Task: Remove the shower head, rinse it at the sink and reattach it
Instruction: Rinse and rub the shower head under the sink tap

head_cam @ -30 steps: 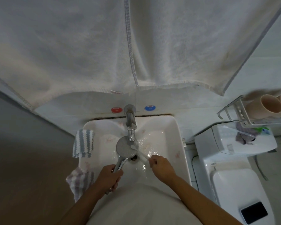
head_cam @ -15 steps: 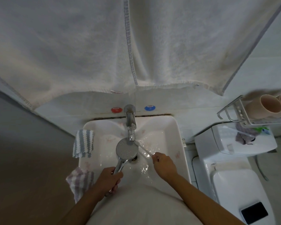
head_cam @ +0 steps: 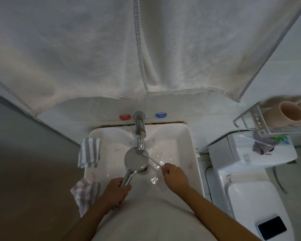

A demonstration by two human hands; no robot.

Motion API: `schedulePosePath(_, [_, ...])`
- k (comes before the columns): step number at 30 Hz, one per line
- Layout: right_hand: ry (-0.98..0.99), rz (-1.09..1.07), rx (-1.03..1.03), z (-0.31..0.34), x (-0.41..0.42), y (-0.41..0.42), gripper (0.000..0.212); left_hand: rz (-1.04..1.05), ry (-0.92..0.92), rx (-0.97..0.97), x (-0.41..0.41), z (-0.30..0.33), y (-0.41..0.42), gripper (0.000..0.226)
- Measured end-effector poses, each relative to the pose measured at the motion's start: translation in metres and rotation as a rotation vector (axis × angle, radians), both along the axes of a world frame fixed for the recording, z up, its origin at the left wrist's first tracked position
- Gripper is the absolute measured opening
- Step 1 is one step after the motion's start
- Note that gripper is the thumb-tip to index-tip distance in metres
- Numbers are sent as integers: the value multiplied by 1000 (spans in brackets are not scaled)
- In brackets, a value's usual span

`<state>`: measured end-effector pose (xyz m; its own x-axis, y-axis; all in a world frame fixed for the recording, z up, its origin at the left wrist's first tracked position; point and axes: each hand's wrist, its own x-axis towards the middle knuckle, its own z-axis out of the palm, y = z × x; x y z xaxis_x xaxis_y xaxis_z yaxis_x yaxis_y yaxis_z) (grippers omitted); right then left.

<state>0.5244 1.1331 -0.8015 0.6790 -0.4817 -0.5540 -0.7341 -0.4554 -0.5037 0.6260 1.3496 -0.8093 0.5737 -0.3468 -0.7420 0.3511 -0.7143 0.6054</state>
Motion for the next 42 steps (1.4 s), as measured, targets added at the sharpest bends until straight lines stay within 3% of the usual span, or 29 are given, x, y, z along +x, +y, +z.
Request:
schedulePosePath(6, [-19,21,77,-1,-3,4,40,-68,-54,-3,-1,3,0,15])
schedulePosePath(10, [-11,-56,-4,-1,-1,-4,35,-129,-81,13,-1,2,-1,19])
schedulePosePath(15, [-14,26,122,-2,-4,4,33,-134,-82,5,0,1,0,19])
schedulePosePath(20, [-25,-48,7,-1,-1,-4,40,-150,-111,33,1,1,-4,21])
schedulePosePath(25, [-14,77,95,-2,-2,8,39,-173,-152,47,0,1,-5,22])
schedulePosePath(29, [-42,-28,-19,-4,2,-2,33,-188,-153,38,1,0,-8,20])
schedulePosePath(33, [-58,80,116,-7,0,9,33,-188,-138,33,2,1,-10,18])
schedulePosePath(38, [-45,-24,-24,-8,2,-2,33,-181,-134,27,5,3,-13,18])
schedulePosePath(42, [-66,17,173,-12,-2,6,36,-159,-97,9,3,6,-16,19])
